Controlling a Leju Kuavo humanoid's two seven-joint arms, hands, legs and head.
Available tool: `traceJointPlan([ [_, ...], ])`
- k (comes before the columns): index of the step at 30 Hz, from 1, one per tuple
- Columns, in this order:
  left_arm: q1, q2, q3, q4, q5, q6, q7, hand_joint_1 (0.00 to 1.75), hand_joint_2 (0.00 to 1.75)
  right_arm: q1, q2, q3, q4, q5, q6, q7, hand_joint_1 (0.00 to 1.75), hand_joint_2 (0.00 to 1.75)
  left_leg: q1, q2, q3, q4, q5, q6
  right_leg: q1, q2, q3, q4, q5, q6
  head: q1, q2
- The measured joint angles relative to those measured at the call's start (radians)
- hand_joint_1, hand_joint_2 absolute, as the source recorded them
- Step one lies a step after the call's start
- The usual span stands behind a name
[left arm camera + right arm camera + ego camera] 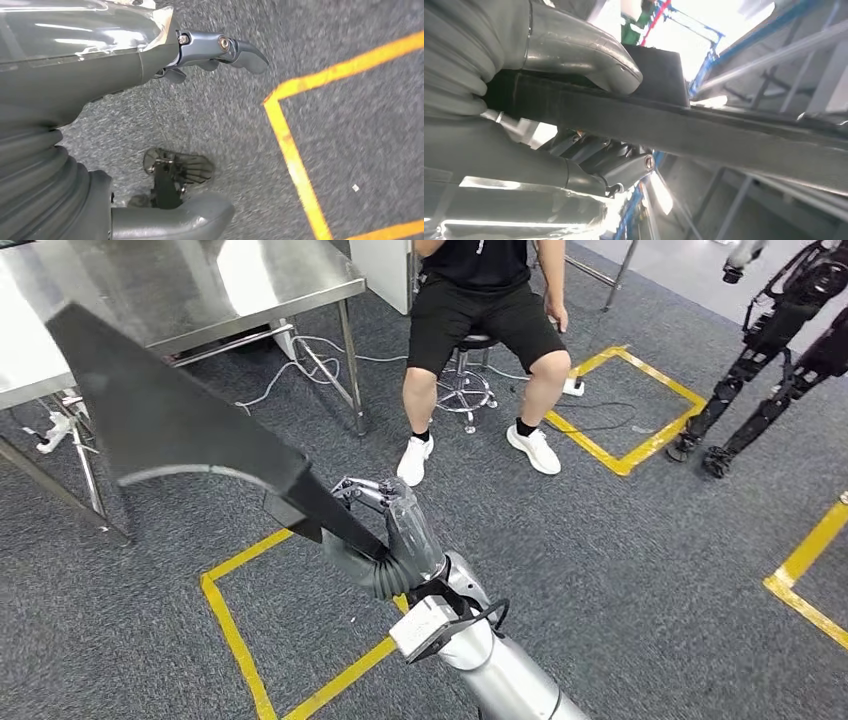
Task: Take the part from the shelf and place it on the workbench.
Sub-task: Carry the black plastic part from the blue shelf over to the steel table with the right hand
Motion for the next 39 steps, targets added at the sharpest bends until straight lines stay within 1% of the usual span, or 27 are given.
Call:
traceJointPlan([
  [2,0.001,0.0,0.0,0.0,0.0,0.001,0.0,0.0,1.75,0.005,-0.005,0.0,0.003,0.0,0.001,-0.001,1.75,1.75,-0.001,-0.029,0.0,0.001,-0.001,0.0,0.0,0.008,-0.057,0.091,-0.021,0.003,0.0,0.0],
  [3,0.002,-0.001,0.001,0.0,0.0,0.002,0.0,0.0,1.75,0.007,-0.006,0.0,0.004,-0.001,0.002,-0.002,1.75,1.75,-0.001,-0.044,0.0,0.001,-0.001,0.0,0.0,0.011,-0.058,0.079,-0.006,0.01,0.001,0.0],
  [5,0.003,-0.002,0.002,0.0,0.0,0.002,0.0,0.0,1.75,0.007,-0.008,0.0,0.005,-0.001,0.004,-0.005,1.75,1.75,0.0,-0.074,0.002,0.003,-0.003,-0.003,-0.004,0.03,-0.005,-0.054,0.06,0.026,0.001,0.0],
  [6,0.003,-0.003,0.002,0.0,0.0,0.002,0.0,0.0,1.75,0.007,-0.008,0.0,0.006,-0.001,0.005,-0.006,1.75,1.75,-0.002,-0.087,0.002,0.005,-0.006,-0.007,-0.006,0.049,0.025,-0.123,0.09,0.028,0.0,0.0],
  [8,0.004,-0.003,0.004,0.0,0.0,0.003,0.0,0.0,1.75,0.007,-0.008,0.0,0.007,-0.001,0.005,-0.007,1.75,1.75,-0.002,-0.106,-0.002,0.008,-0.009,-0.018,-0.007,0.074,0.057,-0.191,0.118,0.018,-0.001,0.0],
  [10,0.007,-0.002,0.009,0.0,0.001,0.003,0.0,0.0,1.75,0.006,-0.007,0.0,0.008,-0.001,0.006,-0.008,1.75,1.75,0.001,-0.12,-0.006,0.007,-0.008,-0.029,-0.004,0.064,0.061,-0.192,0.121,0.001,-0.001,0.0],
  [11,0.009,-0.002,0.011,0.0,0.001,0.003,0.0,0.0,1.75,0.005,-0.006,0.0,0.008,-0.001,0.006,-0.008,1.75,1.75,0.002,-0.114,-0.008,0.01,-0.01,-0.034,-0.006,0.056,0.063,-0.194,0.122,-0.005,-0.002,0.0],
  [12,0.01,-0.002,0.012,0.0,0.001,0.003,-0.001,0.0,1.75,0.004,-0.004,0.0,0.008,-0.001,0.006,-0.009,1.75,1.75,0.002,-0.091,-0.014,0.025,-0.02,-0.039,-0.008,0.047,0.067,-0.197,0.122,-0.012,-0.002,0.0],
  [13,0.01,-0.001,0.013,0.0,0.001,0.003,-0.001,0.0,1.75,0.003,-0.003,0.0,0.008,-0.001,0.006,-0.009,1.75,1.75,0.001,-0.06,-0.032,0.062,-0.042,-0.043,-0.009,0.036,0.07,-0.199,0.121,-0.019,-0.003,0.0],
  [15,0.008,-0.001,0.014,0.0,0.002,0.004,-0.001,0.0,1.75,0.003,-0.002,0.0,0.01,-0.001,0.006,-0.009,1.75,1.75,0.001,0.0,-0.096,0.191,-0.106,-0.051,-0.005,0.012,0.075,-0.2,0.117,-0.031,-0.005,0.0],
  [16,0.008,-0.001,0.015,0.0,0.003,0.004,-0.001,0.0,1.75,0.003,-0.002,0.0,0.011,-0.001,0.006,-0.009,1.75,1.75,0.002,0.01,-0.132,0.258,-0.133,-0.054,-0.002,-0.001,0.076,-0.2,0.114,-0.034,-0.005,0.0],
  [17,0.008,-0.001,0.015,0.0,0.004,0.004,-0.001,0.0,1.75,0.003,-0.002,0.0,0.013,-0.001,0.006,-0.009,1.75,1.75,0.002,0.013,-0.155,0.298,-0.142,-0.055,0.0,-0.013,0.077,-0.2,0.113,-0.036,-0.005,0.0],
  [18,0.009,-0.001,0.015,0.0,0.004,0.004,-0.001,0.0,1.75,0.003,-0.002,0.0,0.015,-0.001,0.006,-0.009,1.75,1.75,0.003,0.014,-0.159,0.3,-0.132,-0.054,0.001,-0.025,0.078,-0.2,0.111,-0.037,-0.005,0.0],
  [19,0.01,0.0,0.016,0.0,0.005,0.005,-0.001,0.0,1.75,0.003,-0.002,0.0,0.015,-0.001,0.006,-0.009,1.75,1.75,0.002,0.018,-0.14,0.26,-0.104,-0.051,0.003,-0.036,0.079,-0.2,0.109,-0.037,-0.005,0.0],
  [21,0.009,0.001,0.016,0.0,0.005,0.008,-0.001,0.0,1.75,0.001,-0.001,0.0,0.016,-0.002,0.006,-0.009,1.75,1.75,-0.003,0.041,-0.062,0.115,-0.04,-0.038,0.009,-0.054,0.085,-0.2,0.104,-0.034,-0.005,0.0],
  [22,0.009,0.001,0.016,0.0,0.004,0.01,-0.003,0.0,1.75,0.0,-0.001,-0.001,0.016,-0.004,0.006,-0.01,1.75,1.75,-0.007,0.051,-0.03,0.058,-0.021,-0.031,0.012,-0.06,0.088,-0.2,0.101,-0.031,-0.004,0.0],
  [23,0.008,0.001,0.016,-0.001,0.003,0.012,-0.005,0.0,1.75,-0.002,-0.001,-0.001,0.016,-0.005,0.006,-0.01,1.75,1.75,-0.01,0.058,-0.012,0.026,-0.015,-0.025,0.015,-0.065,0.09,-0.2,0.098,-0.026,-0.004,0.0],
  [25,0.01,0.002,0.016,-0.001,-0.001,0.014,-0.008,0.0,1.75,-0.004,0.001,-0.002,0.016,-0.008,0.006,-0.012,1.75,1.75,-0.016,0.051,-0.007,0.015,-0.016,-0.016,0.017,-0.075,0.094,-0.203,0.095,-0.017,-0.003,0.0],
  [27,0.011,0.001,0.016,-0.001,-0.003,0.016,-0.01,0.0,1.75,-0.006,0.003,-0.002,0.017,-0.01,0.006,-0.012,1.75,1.75,-0.011,0.042,0.003,0.001,-0.011,-0.006,0.018,-0.067,0.093,-0.193,0.086,-0.009,-0.003,0.0],
  [28,0.011,0.0,0.016,-0.001,-0.005,0.016,-0.011,0.0,1.75,-0.008,0.003,-0.002,0.017,-0.009,0.005,-0.012,1.75,1.75,-0.007,0.038,0.01,-0.007,-0.006,-0.001,0.018,-0.049,0.082,-0.167,0.073,-0.007,-0.003,0.0],
  [30,0.008,-0.001,0.016,-0.001,-0.009,0.017,-0.014,0.0,1.75,-0.009,0.001,-0.004,0.019,-0.008,0.001,-0.011,1.75,1.75,-0.004,0.028,0.016,-0.014,-0.003,0.006,0.012,-0.008,0.024,-0.048,0.024,-0.008,-0.001,0.0],
  [32,0.007,-0.002,0.015,-0.001,-0.011,0.019,-0.015,0.0,1.75,-0.005,-0.004,-0.004,0.024,-0.006,-0.003,-0.008,1.75,1.75,-0.003,0.015,0.016,-0.013,-0.003,0.008,0.008,0.008,-0.047,0.075,-0.013,-0.004,0.0,0.0],
  [33,0.007,-0.002,0.015,-0.001,-0.011,0.019,-0.015,0.0,1.75,-0.004,-0.006,-0.004,0.027,-0.006,-0.005,-0.006,1.75,1.75,-0.003,0.008,0.016,-0.012,-0.004,0.007,0.006,0.009,-0.061,0.089,-0.01,0.004,0.0,0.0],
  [34,0.008,-0.003,0.015,-0.001,-0.011,0.019,-0.015,0.0,1.75,-0.003,-0.006,-0.005,0.028,-0.005,-0.008,-0.005,1.75,1.75,-0.003,0.001,0.017,-0.012,-0.006,0.005,0.003,0.009,-0.052,0.057,0.012,0.014,0.0,0.0],
  [36,0.008,-0.004,0.015,-0.001,-0.011,0.019,-0.016,0.0,1.75,-0.003,-0.007,-0.005,0.03,-0.005,-0.011,-0.004,1.75,1.75,-0.003,-0.011,0.022,-0.01,-0.01,-0.001,-0.003,0.01,0.008,-0.089,0.079,0.029,0.0,0.0],
  [37,0.008,-0.005,0.015,-0.001,-0.011,0.019,-0.016,0.0,1.75,-0.004,-0.007,-0.005,0.03,-0.005,-0.011,-0.004,1.75,1.75,-0.005,-0.015,0.023,-0.008,-0.014,-0.007,-0.004,0.01,0.039,-0.154,0.107,0.03,0.0,0.0],
  [39,0.008,-0.006,0.015,-0.001,-0.011,0.02,-0.017,0.0,1.75,-0.004,-0.007,-0.005,0.03,-0.005,-0.012,-0.004,1.75,1.75,-0.008,-0.02,0.022,-0.003,-0.021,-0.012,-0.005,0.011,0.064,-0.208,0.129,0.02,-0.001,0.0],
])
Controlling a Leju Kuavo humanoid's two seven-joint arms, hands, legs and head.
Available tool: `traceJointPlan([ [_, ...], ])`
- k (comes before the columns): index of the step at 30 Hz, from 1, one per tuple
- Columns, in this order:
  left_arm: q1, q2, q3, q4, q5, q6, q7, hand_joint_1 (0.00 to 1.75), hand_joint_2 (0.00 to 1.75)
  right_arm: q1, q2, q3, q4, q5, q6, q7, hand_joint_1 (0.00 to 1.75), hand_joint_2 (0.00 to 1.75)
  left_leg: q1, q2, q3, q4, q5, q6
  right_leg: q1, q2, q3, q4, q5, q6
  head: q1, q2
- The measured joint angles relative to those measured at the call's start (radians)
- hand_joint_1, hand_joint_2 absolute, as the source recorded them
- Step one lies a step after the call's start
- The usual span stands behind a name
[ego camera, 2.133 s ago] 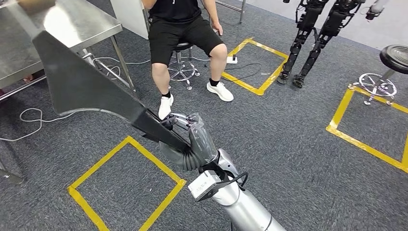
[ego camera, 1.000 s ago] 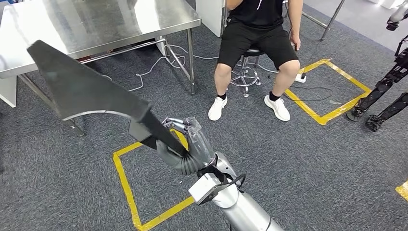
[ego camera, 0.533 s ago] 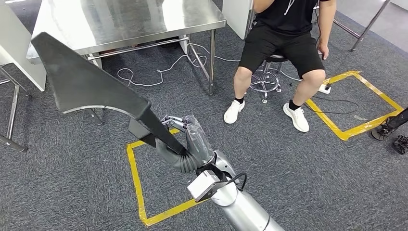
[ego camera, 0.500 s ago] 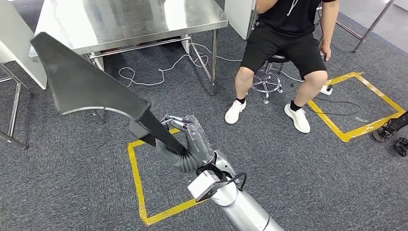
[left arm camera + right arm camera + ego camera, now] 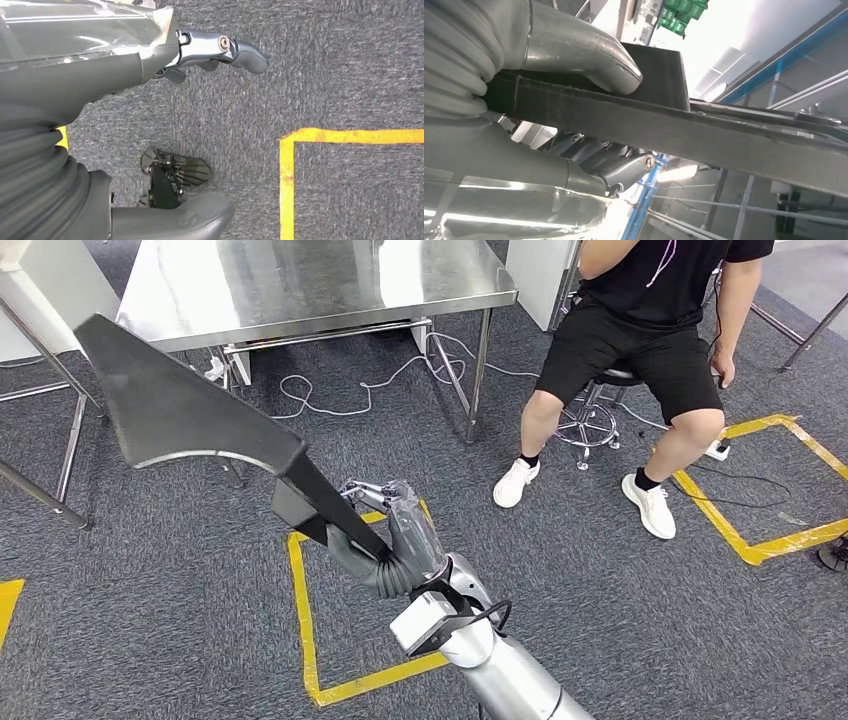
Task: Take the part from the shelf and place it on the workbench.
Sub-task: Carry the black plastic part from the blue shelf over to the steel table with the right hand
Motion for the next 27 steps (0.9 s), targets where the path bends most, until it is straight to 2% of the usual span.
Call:
traceJointPlan([
  [3,0.002,0.0,0.0,0.0,0.0,0.001,0.0,0.0,1.75,-0.001,0.001,-0.001,0.0,0.0,-0.003,0.002,1.75,1.75,0.004,0.002,0.0,0.001,-0.002,0.007,0.003,0.002,0.002,-0.002,0.003,-0.007,0.0,0.0],
  [8,0.002,0.0,0.0,0.0,0.0,-0.004,-0.006,0.0,1.75,-0.001,0.002,-0.005,0.002,0.0,-0.02,0.015,1.75,1.75,0.006,0.005,0.006,-0.007,-0.001,0.005,0.007,0.005,0.002,-0.002,0.001,-0.013,0.0,0.0],
  [11,0.002,0.0,0.0,0.0,-0.001,-0.007,-0.011,0.0,1.75,0.0,0.003,-0.008,0.003,0.0,-0.025,0.018,1.75,1.75,0.007,0.006,0.007,-0.009,-0.001,-0.001,0.008,0.005,0.002,-0.001,0.0,-0.018,0.0,0.0],
  [15,0.001,0.0,0.0,0.0,-0.009,-0.007,-0.014,0.0,1.75,0.001,0.003,-0.015,0.004,0.0,-0.029,0.019,1.75,1.75,0.007,0.008,0.006,-0.008,-0.004,-0.011,0.006,0.005,0.003,-0.004,0.0,-0.018,0.0,0.0],
  [16,0.001,0.0,0.0,0.0,-0.011,-0.006,-0.016,0.0,1.75,0.001,0.003,-0.017,0.004,0.0,-0.031,0.019,1.75,1.75,0.006,0.008,0.007,-0.009,-0.004,-0.009,0.003,0.005,0.005,-0.008,0.001,-0.016,0.0,0.0],
  [18,-0.001,0.0,-0.001,0.0,-0.012,-0.006,-0.018,0.0,1.75,0.002,0.005,-0.019,0.003,0.0,-0.033,0.02,1.75,1.75,0.007,0.009,0.023,-0.032,0.005,0.003,0.002,0.005,0.011,-0.016,0.004,-0.01,0.0,0.0],
  [20,-0.004,-0.001,-0.001,0.0,-0.013,-0.006,-0.019,0.0,1.75,0.0,0.007,-0.022,0.002,0.0,-0.034,0.02,1.75,1.75,0.014,0.012,0.048,-0.067,0.021,0.015,0.006,0.005,-0.008,0.028,-0.019,-0.011,0.003,0.0],
  [22,-0.007,-0.002,-0.001,0.0,-0.013,-0.005,-0.02,0.0,1.75,0.003,0.005,-0.023,0.003,0.0,-0.035,0.02,1.75,1.75,0.017,0.015,0.056,-0.077,0.025,0.017,0.001,0.006,-0.072,0.152,-0.069,-0.012,0.004,0.0],
  [23,-0.007,-0.003,-0.001,0.0,-0.013,-0.005,-0.02,0.0,1.75,0.007,0.003,-0.024,0.003,0.0,-0.035,0.021,1.75,1.75,0.018,0.015,0.055,-0.076,0.024,0.015,-0.003,0.006,-0.106,0.215,-0.089,-0.008,0.004,0.0],
  [24,-0.007,-0.003,-0.001,0.0,-0.013,-0.005,-0.02,0.0,1.75,0.01,0.002,-0.024,0.003,0.0,-0.035,0.021,1.75,1.75,0.02,0.015,0.054,-0.073,0.021,0.011,-0.008,0.005,-0.127,0.251,-0.096,0.0,0.004,0.0],
  [25,-0.007,-0.004,-0.001,0.0,-0.013,-0.005,-0.019,0.0,1.75,0.012,0.0,-0.024,0.003,0.0,-0.035,0.021,1.75,1.75,0.024,0.015,0.053,-0.069,0.018,0.006,-0.014,0.005,-0.127,0.246,-0.087,0.012,0.004,0.0],
  [26,-0.007,-0.004,-0.001,0.0,-0.013,-0.005,-0.019,0.0,1.75,0.013,0.0,-0.024,0.003,0.0,-0.035,0.021,1.75,1.75,0.029,0.013,0.053,-0.062,0.012,-0.003,-0.02,0.005,-0.103,0.199,-0.062,0.027,0.004,0.0],
  [27,-0.007,-0.005,-0.001,0.0,-0.013,-0.005,-0.019,0.0,1.75,0.013,0.0,-0.024,0.003,0.0,-0.035,0.021,1.75,1.75,0.034,0.012,0.051,-0.051,0.004,-0.013,-0.027,0.004,-0.066,0.126,-0.036,0.042,0.005,0.0],
])
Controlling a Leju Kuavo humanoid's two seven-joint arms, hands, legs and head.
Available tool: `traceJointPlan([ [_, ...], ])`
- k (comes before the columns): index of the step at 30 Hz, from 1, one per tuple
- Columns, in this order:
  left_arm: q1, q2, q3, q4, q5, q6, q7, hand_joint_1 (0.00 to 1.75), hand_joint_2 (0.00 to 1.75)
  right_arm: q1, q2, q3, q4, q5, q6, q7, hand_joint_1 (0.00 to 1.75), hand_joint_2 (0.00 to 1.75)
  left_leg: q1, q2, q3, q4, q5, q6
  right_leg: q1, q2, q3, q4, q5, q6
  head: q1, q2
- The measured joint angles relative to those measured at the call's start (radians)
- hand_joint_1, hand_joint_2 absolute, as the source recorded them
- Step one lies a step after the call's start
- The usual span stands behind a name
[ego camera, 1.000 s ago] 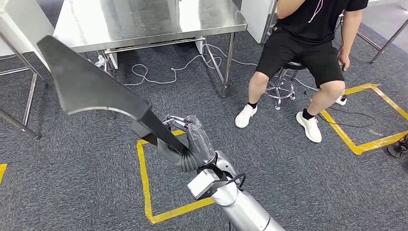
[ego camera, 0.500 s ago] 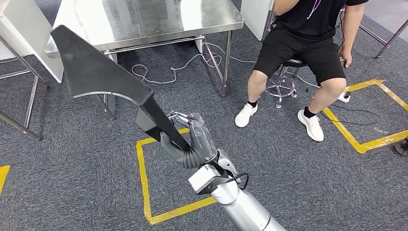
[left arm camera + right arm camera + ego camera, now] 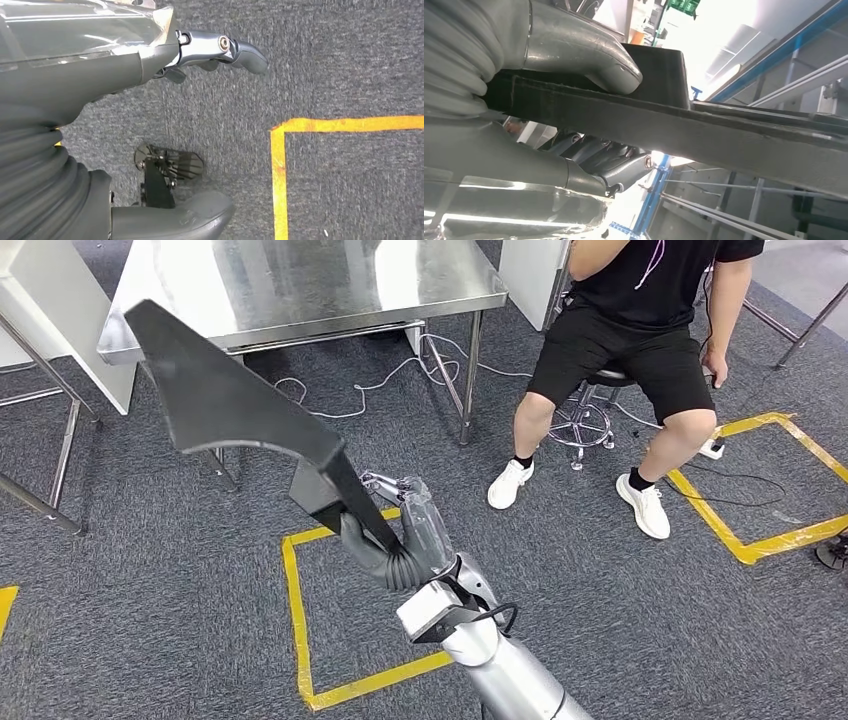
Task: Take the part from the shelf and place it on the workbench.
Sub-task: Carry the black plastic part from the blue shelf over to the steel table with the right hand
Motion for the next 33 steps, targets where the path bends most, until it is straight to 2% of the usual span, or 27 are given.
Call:
traceJointPlan([
  [1,0.0,0.002,0.0,-0.001,0.0,0.0,0.0,0.0,1.75,0.0,0.0,0.0,0.0,0.0,0.0,0.001,1.75,1.75,0.002,-0.001,-0.004,0.013,-0.01,-0.012,-0.003,0.001,0.033,-0.057,0.019,0.009,0.001,0.0],
  [2,-0.001,0.004,0.0,-0.001,-0.001,0.001,0.0,0.0,1.75,0.0,0.0,0.0,0.001,0.0,0.0,0.001,1.75,1.75,0.002,-0.002,-0.009,0.027,-0.02,-0.023,-0.004,0.003,0.053,-0.093,0.029,0.007,0.001,0.0],
  [3,-0.002,0.005,0.0,-0.001,-0.002,0.001,0.001,0.0,1.75,0.0,0.0,0.0,0.001,0.0,0.0,0.002,1.75,1.75,0.001,-0.003,-0.014,0.037,-0.028,-0.032,-0.003,0.006,0.06,-0.105,0.028,-0.004,0.0,0.0],
  [5,-0.003,0.005,-0.001,-0.001,-0.005,0.002,0.002,0.0,1.75,0.001,0.0,0.0,0.002,0.0,-0.001,0.003,1.75,1.75,0.003,-0.003,-0.018,0.043,-0.035,-0.04,0.001,0.01,0.055,-0.095,0.022,-0.035,-0.003,0.0],
  [7,-0.004,0.004,-0.001,-0.001,-0.007,0.002,0.003,0.0,1.75,-0.001,0.001,-0.001,0.002,0.001,-0.001,0.003,1.75,1.75,0.009,0.004,-0.023,0.06,-0.045,-0.043,0.003,0.01,0.057,-0.093,0.019,-0.052,-0.006,0.0],
  [9,-0.005,0.004,-0.001,-0.001,-0.007,0.003,0.003,0.0,1.75,-0.002,0.003,-0.002,0.002,0.002,0.0,0.003,1.75,1.75,0.01,0.016,-0.069,0.151,-0.088,-0.044,0.007,0.008,0.062,-0.094,0.015,-0.063,-0.007,0.0],
  [10,-0.006,0.004,-0.001,-0.001,-0.007,0.003,0.002,0.0,1.75,-0.003,0.004,-0.003,0.002,0.002,0.0,0.002,1.75,1.75,0.009,0.021,-0.11,0.224,-0.119,-0.044,0.011,0.007,0.064,-0.093,0.013,-0.067,-0.007,0.0],
  [11,-0.005,0.004,-0.001,-0.001,-0.007,0.003,0.002,0.0,1.75,-0.003,0.004,-0.003,0.004,0.002,0.001,0.002,1.75,1.75,0.007,0.022,-0.155,0.298,-0.143,-0.042,0.017,0.007,0.065,-0.093,0.01,-0.071,-0.007,0.0],
  [12,-0.005,0.004,0.0,-0.001,-0.008,0.003,0.002,0.0,1.75,-0.003,0.004,-0.003,0.006,0.002,0.001,0.002,1.75,1.75,0.005,0.022,-0.19,0.347,-0.151,-0.037,0.022,0.006,0.067,-0.093,0.007,-0.075,-0.007,0.0],
  [13,-0.004,0.004,0.0,-0.001,-0.008,0.003,0.002,0.0,1.75,-0.003,0.004,-0.003,0.007,0.002,0.001,0.002,1.75,1.75,0.002,0.022,-0.21,0.365,-0.14,-0.03,0.028,0.006,0.071,-0.093,0.004,-0.079,-0.007,0.0],
  [14,-0.003,0.004,0.0,-0.001,-0.008,0.003,0.002,0.0,1.75,-0.003,0.004,-0.003,0.009,0.002,0.001,0.002,1.75,1.75,-0.004,0.021,-0.206,0.336,-0.106,-0.018,0.034,0.006,0.077,-0.093,0.001,-0.083,-0.007,0.0],
  [15,-0.004,0.004,0.0,-0.001,-0.008,0.003,0.002,0.0,1.75,-0.004,0.005,-0.003,0.01,0.002,0.001,0.002,1.75,1.75,-0.011,0.021,-0.184,0.275,-0.063,-0.004,0.039,0.007,0.084,-0.094,-0.003,-0.086,-0.007,0.0],
  [16,-0.004,0.007,0.0,-0.002,-0.009,0.003,0.002,0.0,1.75,-0.006,0.006,-0.003,0.01,0.002,0.001,0.002,1.75,1.75,-0.021,0.023,-0.154,0.206,-0.027,0.016,0.042,0.006,0.091,-0.095,-0.008,-0.088,-0.006,0.0],
  [17,-0.005,0.008,0.0,-0.002,-0.01,0.004,0.002,0.0,1.75,-0.008,0.007,-0.003,0.01,0.002,0.001,0.002,1.75,1.75,-0.03,0.028,-0.128,0.145,-0.002,0.033,0.043,0.006,0.096,-0.098,-0.013,-0.087,-0.005,0.0],
  [19,-0.008,0.012,-0.001,-0.003,-0.012,0.005,0.002,0.0,1.75,-0.012,0.01,-0.003,0.01,0.001,0.001,0.002,1.75,1.75,-0.047,0.034,-0.102,0.082,0.003,0.055,0.04,0.004,0.104,-0.102,-0.013,-0.077,-0.004,0.0],
  [21,-0.009,0.013,-0.001,-0.004,-0.014,0.006,0.004,0.0,1.75,-0.013,0.012,-0.003,0.012,0.0,0.001,0.001,1.75,1.75,-0.052,0.031,-0.08,0.05,0.003,0.059,0.041,0.0,0.11,-0.097,-0.001,-0.057,-0.005,0.0],
  [23,-0.009,0.012,0.0,-0.005,-0.016,0.007,0.006,0.0,1.75,-0.018,0.011,-0.002,0.013,-0.001,0.002,0.0,1.75,1.75,-0.048,0.026,-0.041,0.023,0.005,0.06,0.042,0.0,0.11,-0.069,-0.01,-0.048,-0.005,0.0],
  [24,-0.01,0.011,0.0,-0.005,-0.017,0.007,0.008,0.0,1.75,-0.021,0.011,-0.002,0.015,-0.001,0.002,0.0,1.75,1.75,-0.045,0.023,-0.024,0.015,0.006,0.059,0.041,0.0,0.093,-0.033,-0.031,-0.052,-0.004,0.0],
  [26,-0.01,0.008,-0.001,-0.005,-0.02,0.008,0.011,0.0,1.75,-0.024,0.008,-0.002,0.018,-0.001,0.002,-0.001,1.75,1.75,-0.043,0.02,-0.014,0.013,0.0,0.056,0.036,0.001,0.023,0.082,-0.078,-0.05,-0.003,0.0],
  [27,-0.008,0.007,-0.001,-0.005,-0.021,0.008,0.013,0.0,1.75,-0.023,0.007,-0.002,0.02,-0.002,0.002,-0.001,1.75,1.75,-0.043,0.019,-0.01,0.014,-0.005,0.053,0.033,0.001,-0.016,0.132,-0.095,-0.044,-0.003,0.0],
  [28,-0.007,0.005,-0.001,-0.004,-0.024,0.009,0.016,0.0,1.75,-0.02,0.005,-0.002,0.023,-0.002,0.002,-0.001,1.75,1.75,-0.041,0.017,-0.004,0.014,-0.011,0.048,0.029,0.001,-0.042,0.153,-0.099,-0.032,-0.003,0.0],
  [29,-0.005,0.003,-0.001,-0.004,-0.027,0.01,0.018,0.0,1.75,-0.019,0.004,-0.002,0.025,-0.002,0.002,-0.001,1.75,1.75,-0.038,0.014,0.004,0.015,-0.019,0.041,0.024,0.001,-0.049,0.134,-0.085,-0.016,-0.003,0.0],
  [30,-0.005,0.002,-0.001,-0.004,-0.029,0.01,0.02,0.0,1.75,-0.018,0.003,-0.002,0.027,-0.002,0.002,-0.001,1.75,1.75,-0.035,0.012,0.015,0.017,-0.029,0.034,0.019,0.001,-0.037,0.08,-0.055,0.002,-0.003,0.0],
  [31,-0.004,0.001,-0.001,-0.004,-0.031,0.011,0.022,0.0,1.75,-0.018,0.003,-0.002,0.029,-0.003,0.002,-0.001,1.75,1.75,-0.032,0.01,0.023,0.019,-0.04,0.026,0.014,-0.001,-0.015,0.006,-0.009,0.018,-0.002,0.0],
  [32,-0.004,0.001,-0.001,-0.004,-0.032,0.011,0.023,0.0,1.75,-0.018,0.002,-0.001,0.031,-0.004,0.002,-0.002,1.75,1.75,-0.03,0.009,0.032,0.023,-0.052,0.018,0.012,-0.004,0.003,-0.057,0.026,0.022,-0.002,0.0],
  [33,-0.004,0.001,-0.001,-0.004,-0.032,0.012,0.024,0.0,1.75,-0.018,0.001,-0.001,0.034,-0.004,0.002,-0.002,1.75,1.75,-0.03,0.009,0.036,0.027,-0.063,0.009,0.013,-0.006,0.018,-0.1,0.05,0.013,-0.002,0.0],
])
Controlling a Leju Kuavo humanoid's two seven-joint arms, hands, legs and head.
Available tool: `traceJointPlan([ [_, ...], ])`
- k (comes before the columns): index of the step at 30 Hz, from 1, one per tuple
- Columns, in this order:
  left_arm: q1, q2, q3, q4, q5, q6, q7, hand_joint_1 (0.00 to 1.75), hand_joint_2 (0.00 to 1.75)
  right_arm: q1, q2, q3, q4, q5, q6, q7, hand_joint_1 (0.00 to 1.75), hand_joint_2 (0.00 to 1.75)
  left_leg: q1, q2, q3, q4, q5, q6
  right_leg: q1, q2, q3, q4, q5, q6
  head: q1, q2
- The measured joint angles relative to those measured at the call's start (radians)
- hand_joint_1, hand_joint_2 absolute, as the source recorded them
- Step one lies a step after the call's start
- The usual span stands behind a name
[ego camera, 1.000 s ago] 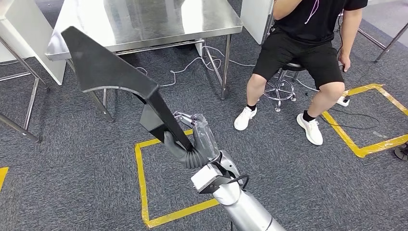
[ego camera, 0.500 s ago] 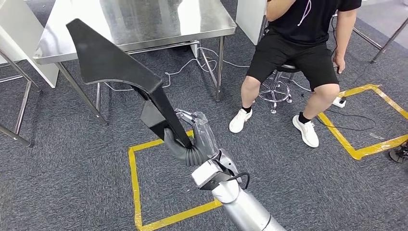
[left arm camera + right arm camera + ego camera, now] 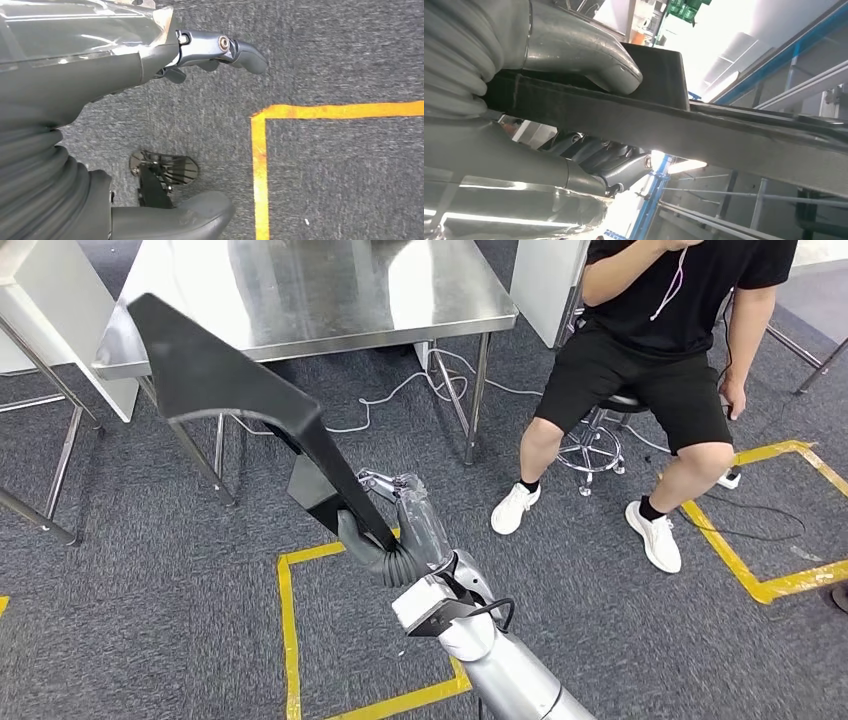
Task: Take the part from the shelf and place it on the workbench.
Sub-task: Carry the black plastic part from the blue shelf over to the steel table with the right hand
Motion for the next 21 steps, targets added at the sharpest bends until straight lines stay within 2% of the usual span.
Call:
traceJointPlan([
  [1,0.0,0.001,0.0,0.0,0.0,0.002,0.001,0.0,1.75,0.001,-0.001,0.0,0.002,-0.001,0.0,0.0,1.75,1.75,-0.002,0.001,0.001,0.003,-0.008,-0.007,0.001,-0.001,0.006,-0.02,0.014,-0.016,0.0,0.0],
  [2,0.0,0.001,0.0,0.0,0.0,0.003,0.001,0.0,1.75,0.001,-0.001,0.0,0.004,-0.002,0.0,0.0,1.75,1.75,-0.003,0.002,0.004,0.006,-0.011,-0.012,0.004,0.0,0.006,-0.02,0.009,-0.037,-0.001,0.0],
  [3,-0.001,0.001,0.0,0.0,0.0,0.004,0.002,0.0,1.75,0.001,0.0,0.001,0.004,-0.003,0.0,-0.001,1.75,1.75,-0.003,0.003,-0.002,0.015,-0.009,-0.015,0.002,0.003,0.011,-0.02,0.01,-0.051,-0.002,0.0],
  [4,-0.001,0.001,0.0,0.0,0.0,0.005,0.001,0.0,1.75,0.0,0.001,0.0,0.004,-0.004,0.0,-0.001,1.75,1.75,-0.001,0.005,-0.018,0.041,0.001,-0.019,-0.001,0.004,0.015,-0.022,0.008,-0.059,-0.002,0.0],
  [5,-0.001,0.0,0.0,0.0,0.0,0.006,0.001,0.0,1.75,0.0,0.002,0.0,0.004,-0.004,0.0,-0.002,1.75,1.75,0.001,0.007,-0.048,0.089,0.013,-0.023,-0.003,0.005,0.023,-0.023,0.004,-0.067,-0.003,0.0],
  [6,-0.001,0.0,0.0,0.0,0.0,0.006,0.001,0.0,1.75,-0.001,0.003,0.0,0.004,-0.005,0.001,-0.003,1.75,1.75,0.003,0.009,-0.092,0.155,0.019,-0.028,-0.004,0.005,0.033,-0.025,-0.003,-0.076,-0.003,0.0],
  [7,-0.001,0.0,0.0,0.0,0.0,0.006,0.001,0.0,1.75,-0.001,0.004,0.001,0.005,-0.005,0.002,-0.003,1.75,1.75,0.004,0.011,-0.143,0.225,0.012,-0.033,-0.004,0.005,0.043,-0.027,-0.011,-0.083,-0.003,0.0],
  [9,0.002,0.0,0.0,0.0,0.0,0.007,0.0,0.0,1.75,0.0,0.004,0.001,0.008,-0.005,0.003,-0.003,1.75,1.75,0.006,0.012,-0.227,0.32,-0.051,-0.041,-0.003,0.006,0.066,-0.027,-0.032,-0.093,-0.003,0.0],
  [10,0.003,0.0,0.0,0.0,0.0,0.007,0.0,0.0,1.75,0.0,0.004,0.001,0.01,-0.005,0.003,-0.003,1.75,1.75,0.006,0.012,-0.251,0.329,-0.08,-0.042,-0.003,0.007,0.08,-0.027,-0.043,-0.093,-0.003,0.0],
  [11,0.004,0.0,0.0,0.0,0.0,0.007,0.0,0.0,1.75,0.0,0.004,0.001,0.011,-0.005,0.003,-0.003,1.75,1.75,0.006,0.012,-0.262,0.311,-0.091,-0.042,-0.003,0.008,0.095,-0.027,-0.055,-0.092,-0.003,0.0],
  [12,0.004,0.0,0.0,0.0,0.0,0.007,0.0,0.0,1.75,0.0,0.005,0.001,0.012,-0.006,0.004,-0.003,1.75,1.75,0.006,0.012,-0.258,0.267,-0.074,-0.04,-0.003,0.008,0.112,-0.028,-0.067,-0.091,-0.003,0.0],
  [13,0.004,0.001,0.0,0.0,0.0,0.007,0.001,0.0,1.75,0.0,0.005,0.001,0.013,-0.007,0.004,-0.003,1.75,1.75,0.006,0.013,-0.244,0.204,-0.029,-0.037,-0.003,0.008,0.128,-0.028,-0.08,-0.089,-0.003,0.0],
  [15,0.005,0.002,0.001,0.001,0.0,0.008,0.002,0.0,1.75,-0.001,0.007,0.002,0.015,-0.008,0.005,-0.004,1.75,1.75,0.003,0.016,-0.211,0.086,0.08,-0.025,0.001,0.01,0.153,-0.03,-0.105,-0.08,-0.004,0.0],
  [16,0.006,0.002,0.001,0.001,0.0,0.008,0.003,0.0,1.75,-0.001,0.008,0.002,0.016,-0.009,0.007,-0.004,1.75,1.75,0.0,0.017,-0.197,0.055,0.112,-0.018,0.004,0.011,0.162,-0.035,-0.116,-0.074,-0.003,0.0],
  [17,0.006,0.002,0.001,0.001,0.0,0.008,0.003,0.0,1.75,-0.002,0.01,0.002,0.017,-0.009,0.008,-0.004,1.75,1.75,-0.003,0.017,-0.188,0.041,0.123,-0.01,0.008,0.012,0.173,-0.035,-0.119,-0.066,-0.003,0.0],
  [19,0.005,0.001,0.001,0.001,0.001,0.009,0.004,0.0,1.75,-0.004,0.013,0.003,0.017,-0.01,0.01,-0.006,1.75,1.75,-0.005,0.014,-0.163,0.033,0.115,0.007,0.012,0.013,0.18,-0.019,-0.112,-0.049,-0.001,0.0],
  [20,0.004,0.001,0.001,0.001,0.001,0.009,0.004,0.0,1.75,-0.006,0.015,0.004,0.017,-0.01,0.01,-0.007,1.75,1.75,-0.006,0.012,-0.151,0.028,0.112,0.016,0.015,0.013,0.166,0.019,-0.101,-0.043,-0.001,0.0],
  [21,0.004,0.001,0.001,0.001,0.001,0.009,0.004,0.0,1.75,-0.008,0.015,0.004,0.018,-0.011,0.011,-0.008,1.75,1.75,-0.006,0.011,-0.14,0.027,0.108,0.024,0.015,0.012,0.132,0.073,-0.094,-0.042,0.0,0.0],
])
